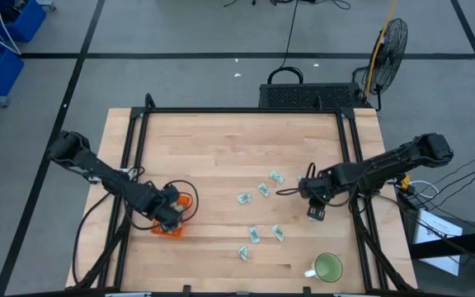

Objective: Pick and place Stevia / Truvia into bins
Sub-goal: Put the white stevia packet into the orange bin

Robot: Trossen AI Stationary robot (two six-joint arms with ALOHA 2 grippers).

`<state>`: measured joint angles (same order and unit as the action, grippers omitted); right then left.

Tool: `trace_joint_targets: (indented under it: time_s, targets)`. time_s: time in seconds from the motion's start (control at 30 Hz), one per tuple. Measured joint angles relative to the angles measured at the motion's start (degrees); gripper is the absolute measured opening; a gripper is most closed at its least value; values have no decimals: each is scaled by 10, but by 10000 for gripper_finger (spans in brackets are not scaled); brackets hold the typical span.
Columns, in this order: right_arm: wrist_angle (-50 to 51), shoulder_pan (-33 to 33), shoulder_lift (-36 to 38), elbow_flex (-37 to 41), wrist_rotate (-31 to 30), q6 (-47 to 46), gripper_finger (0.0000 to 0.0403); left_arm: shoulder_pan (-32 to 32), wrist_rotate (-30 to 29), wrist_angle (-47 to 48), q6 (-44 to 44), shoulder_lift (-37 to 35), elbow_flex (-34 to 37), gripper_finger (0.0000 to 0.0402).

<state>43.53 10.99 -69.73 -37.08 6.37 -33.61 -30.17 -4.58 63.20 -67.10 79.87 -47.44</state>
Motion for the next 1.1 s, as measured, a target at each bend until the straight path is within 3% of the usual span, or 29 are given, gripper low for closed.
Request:
trace_joint_targets:
  time_s: [0.3,0.5,1.1]
  targets:
    - [30,1,4,0,114,-20,100,23,-9,1,100,-5,-28,71]
    - [-2,18,4,0,42,12,100,45,-56,0,105,-5,-53,72]
    - [-63,69,-68,0,11,32,100,58,-85,-2,104,-5,-59,72]
